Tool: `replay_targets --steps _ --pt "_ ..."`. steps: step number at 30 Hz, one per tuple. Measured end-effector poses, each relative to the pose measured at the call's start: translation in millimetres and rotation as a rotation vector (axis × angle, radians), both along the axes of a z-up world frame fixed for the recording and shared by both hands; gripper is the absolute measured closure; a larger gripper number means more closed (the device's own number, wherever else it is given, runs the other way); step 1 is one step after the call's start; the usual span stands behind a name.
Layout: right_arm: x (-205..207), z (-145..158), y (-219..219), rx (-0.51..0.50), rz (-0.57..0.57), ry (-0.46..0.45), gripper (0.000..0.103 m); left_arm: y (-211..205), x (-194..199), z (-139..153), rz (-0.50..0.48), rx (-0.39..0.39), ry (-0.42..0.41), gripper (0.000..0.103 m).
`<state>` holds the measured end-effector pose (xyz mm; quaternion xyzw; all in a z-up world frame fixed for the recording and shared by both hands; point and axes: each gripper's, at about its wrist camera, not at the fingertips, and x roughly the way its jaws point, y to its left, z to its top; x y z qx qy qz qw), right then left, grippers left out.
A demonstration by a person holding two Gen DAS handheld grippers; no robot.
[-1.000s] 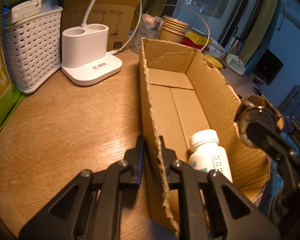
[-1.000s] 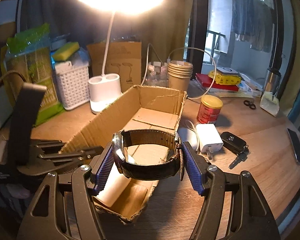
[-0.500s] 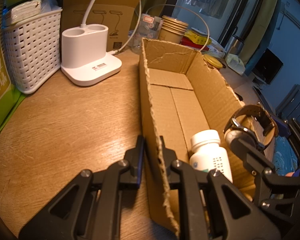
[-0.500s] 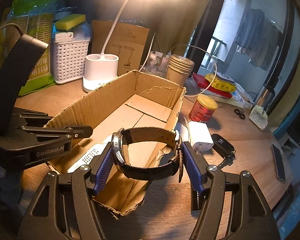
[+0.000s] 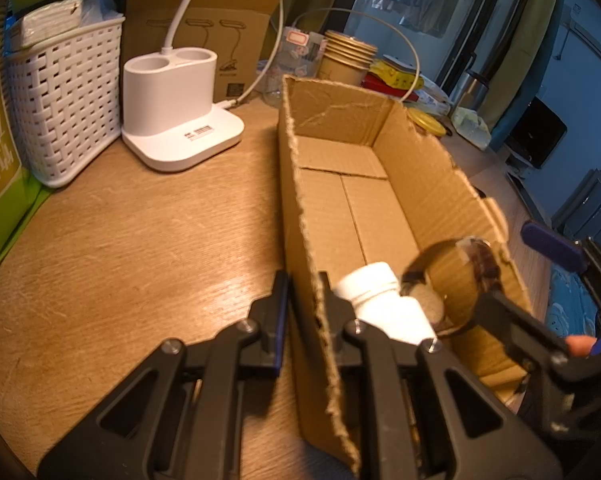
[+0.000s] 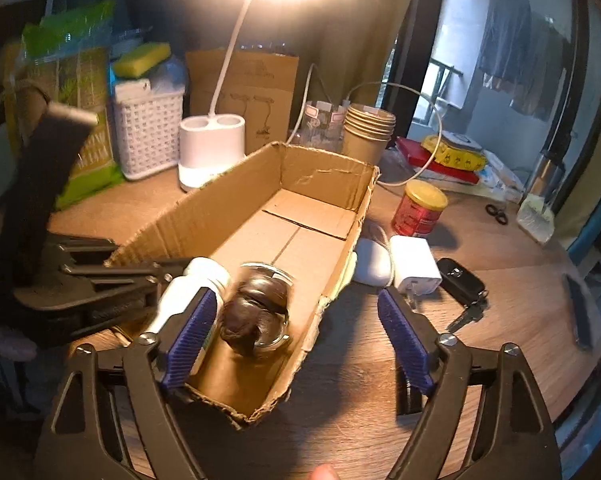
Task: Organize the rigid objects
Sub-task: 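Open the right gripper, withdraw, and grasp the black flashlight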
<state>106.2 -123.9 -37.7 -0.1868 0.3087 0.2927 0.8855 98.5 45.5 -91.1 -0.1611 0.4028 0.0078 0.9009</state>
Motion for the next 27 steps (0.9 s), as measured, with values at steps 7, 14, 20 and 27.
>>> replay_targets --steps 7,14,20,27 --pt "6.7 1.8 -8.7 0.019 -0.036 0.007 0.018 0.5 0.3 -0.2 -0.001 0.0 0.0 0.09" --pt "8.7 14.3 -20.6 0.089 -0.059 -0.005 0.018 0.7 0.4 -0.2 -0.001 0.0 0.001 0.09" --pt "19.2 17.8 -39.0 0.133 -0.12 0.004 0.018 0.7 0.4 -0.2 -0.001 0.0 0.001 0.09" --pt "34.0 12.3 -58.7 0.162 -0.19 0.033 0.018 0.7 0.5 -0.2 -0.001 0.0 0.001 0.089"
